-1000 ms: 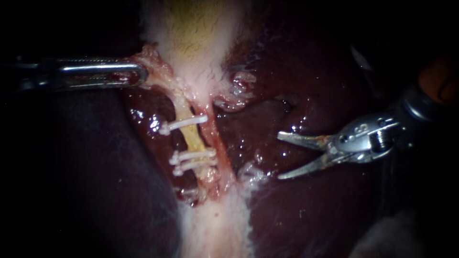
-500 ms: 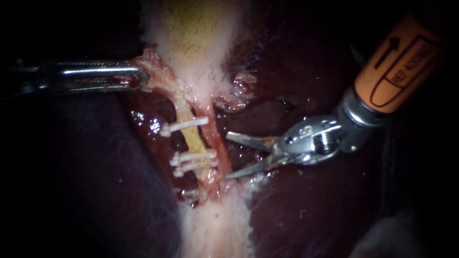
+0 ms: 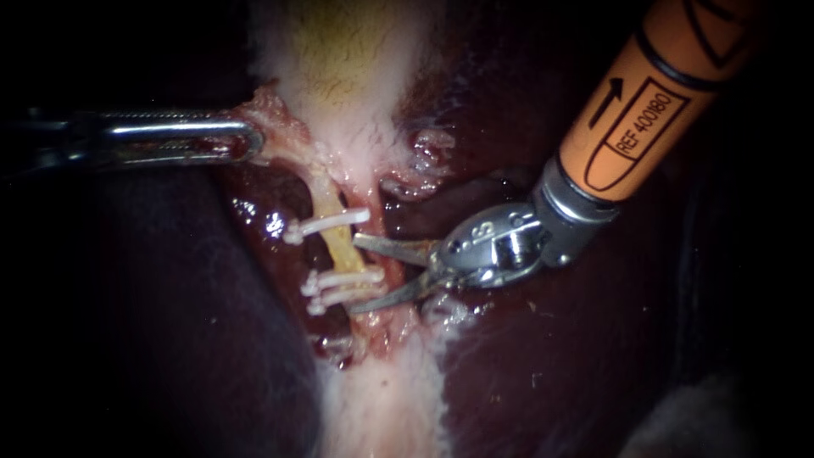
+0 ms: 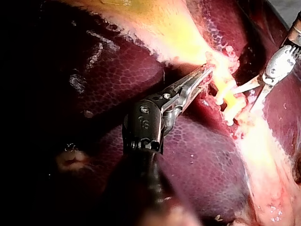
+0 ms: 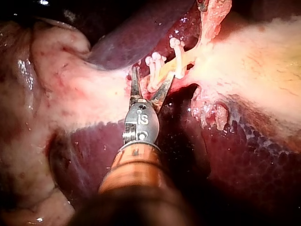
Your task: Go to the cutting position left tube
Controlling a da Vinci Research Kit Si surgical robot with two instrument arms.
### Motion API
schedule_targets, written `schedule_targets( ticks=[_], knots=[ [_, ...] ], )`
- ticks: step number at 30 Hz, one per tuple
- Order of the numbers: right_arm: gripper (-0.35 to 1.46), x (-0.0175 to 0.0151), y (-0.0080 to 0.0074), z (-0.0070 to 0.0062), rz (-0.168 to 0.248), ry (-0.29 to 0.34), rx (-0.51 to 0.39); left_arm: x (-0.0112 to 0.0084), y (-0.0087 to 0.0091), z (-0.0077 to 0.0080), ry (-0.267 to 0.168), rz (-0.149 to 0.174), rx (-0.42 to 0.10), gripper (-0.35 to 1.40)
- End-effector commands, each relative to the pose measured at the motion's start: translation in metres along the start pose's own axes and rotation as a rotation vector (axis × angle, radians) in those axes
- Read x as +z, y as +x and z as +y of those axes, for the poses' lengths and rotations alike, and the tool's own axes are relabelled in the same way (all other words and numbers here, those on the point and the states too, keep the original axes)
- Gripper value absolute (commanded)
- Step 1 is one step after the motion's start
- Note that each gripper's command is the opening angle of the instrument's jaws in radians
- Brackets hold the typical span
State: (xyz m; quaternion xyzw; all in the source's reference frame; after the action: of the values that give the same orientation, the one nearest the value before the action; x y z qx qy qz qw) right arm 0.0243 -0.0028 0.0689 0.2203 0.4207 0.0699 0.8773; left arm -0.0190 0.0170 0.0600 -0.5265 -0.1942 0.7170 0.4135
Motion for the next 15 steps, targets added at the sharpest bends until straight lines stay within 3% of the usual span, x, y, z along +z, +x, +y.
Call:
schedule_targets(
  ticks=[1,15],
  knots=[
    [1.43,0.0000,-0.0002,0.0002,-0.003,0.001,0.000,0.0000,0.0000,0.0000,0.001,0.000,0.000,-0.35],
    [1.43,0.0024,-0.0006,0.0030,0.000,0.039,0.022,0.0002,-0.0002,0.0004,-0.003,0.000,0.001,-0.35]
  ],
)
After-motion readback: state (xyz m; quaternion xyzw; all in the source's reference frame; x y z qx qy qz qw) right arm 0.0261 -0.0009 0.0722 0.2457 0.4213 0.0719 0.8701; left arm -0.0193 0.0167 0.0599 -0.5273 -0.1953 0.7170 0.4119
